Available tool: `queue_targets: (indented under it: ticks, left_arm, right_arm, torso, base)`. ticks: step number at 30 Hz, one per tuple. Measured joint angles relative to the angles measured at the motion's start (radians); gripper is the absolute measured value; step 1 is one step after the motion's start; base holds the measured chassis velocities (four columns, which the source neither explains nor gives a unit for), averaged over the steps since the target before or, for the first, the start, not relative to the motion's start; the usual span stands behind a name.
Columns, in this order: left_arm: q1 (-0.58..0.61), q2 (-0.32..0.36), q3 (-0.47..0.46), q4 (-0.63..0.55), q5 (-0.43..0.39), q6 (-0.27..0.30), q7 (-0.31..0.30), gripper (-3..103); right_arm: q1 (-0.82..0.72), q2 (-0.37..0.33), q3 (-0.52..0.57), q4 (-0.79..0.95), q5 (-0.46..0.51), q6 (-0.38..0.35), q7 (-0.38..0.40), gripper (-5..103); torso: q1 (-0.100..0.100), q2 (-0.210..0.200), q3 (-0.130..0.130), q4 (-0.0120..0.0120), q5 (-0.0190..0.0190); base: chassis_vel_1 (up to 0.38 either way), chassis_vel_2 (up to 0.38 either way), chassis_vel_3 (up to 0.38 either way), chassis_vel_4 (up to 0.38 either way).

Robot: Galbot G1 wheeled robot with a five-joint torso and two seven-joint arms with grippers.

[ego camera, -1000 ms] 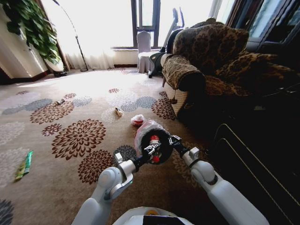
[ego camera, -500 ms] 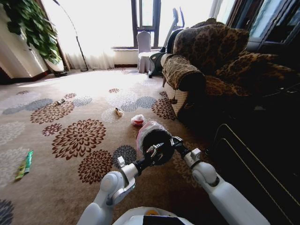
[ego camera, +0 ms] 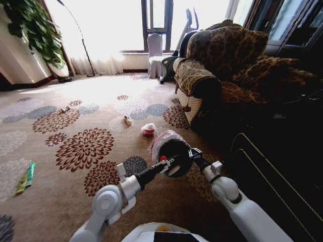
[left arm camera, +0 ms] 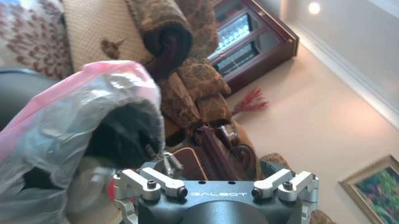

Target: Pick up the trash from the ground and place it into the trash bin.

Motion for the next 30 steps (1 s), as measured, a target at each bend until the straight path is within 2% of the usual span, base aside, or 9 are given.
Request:
queue_targets:
  ticks: [10,15,17,18,21,25,27,29,30]
  left_arm:
    - [0.006,-0.019,-0.049,-0.063,0.057,-0.035,0.061,100]
    - [0.027,-0.021,-0.127,-0.106,-0.034,-0.093,0.119,100]
    - [0.027,-0.016,-0.169,-0.107,0.018,-0.168,0.194,100]
    - [0.027,-0.016,-0.169,-0.107,0.018,-0.168,0.194,100]
    - [0.015,0.015,-0.304,-0.107,0.126,-0.328,0.301,100]
    - [0.009,0.031,-0.426,-0.107,0.093,-0.369,0.306,100]
    - [0.011,0.028,-0.486,-0.107,0.135,-0.403,0.315,100]
    - [0.017,0.02,-0.515,-0.098,0.207,-0.428,0.313,100]
    - [0.047,-0.001,-0.562,-0.052,0.358,-0.467,0.298,100]
  right_arm:
    - [-0.037,-0.02,0.033,0.06,0.135,-0.127,0.0,0]
    - [-0.045,-0.04,0.048,0.072,0.168,-0.166,0.001,0]
    - [-0.042,-0.045,0.05,0.075,0.191,-0.196,0.001,0]
    - [-0.042,-0.045,0.05,0.075,0.191,-0.196,0.001,0]
    - [-0.059,-0.052,0.059,0.084,0.202,-0.19,0.0,0]
    - [-0.077,-0.039,0.061,0.096,0.189,-0.146,0.001,0]
    - [-0.088,-0.025,0.061,0.11,0.179,-0.138,0.0,0]
    - [-0.1,-0.017,0.061,0.121,0.168,-0.144,0.0,0]
    - [-0.132,-0.015,0.061,0.146,0.161,-0.183,0.0,0]
  torso:
    - [0.0,0.0,0.0,0.0,-0.0001]
    - [0.0,0.0,0.0,0.0,-0.0001]
    - [0.0,0.0,0.0,0.0,0.0002]
    - [0.0,0.0,0.0,0.0,0.0002]
    - [0.0,0.0,0.0,0.0,-0.0001]
    - [0.0,0.0,0.0,-0.0003,-0.0001]
    - [0.0,0.0,0.0,0.0,0.0003]
    - [0.0,0.0,0.0,0.0,0.0003]
    - [0.0,0.0,0.0,0.0,0.0]
  base:
    - [0.0,0.0,0.0,0.0]
    - [0.0,0.0,0.0,0.0]
    - [0.0,0.0,0.0,0.0]
    - [0.0,0.0,0.0,0.0]
    - [0.0,0.0,0.0,0.0]
    - [0.0,0.0,0.0,0.0]
    - [0.0,0.0,0.0,0.0]
    - [0.0,0.0,0.0,0.0]
    - [0.053,0.027,-0.082,-0.018]
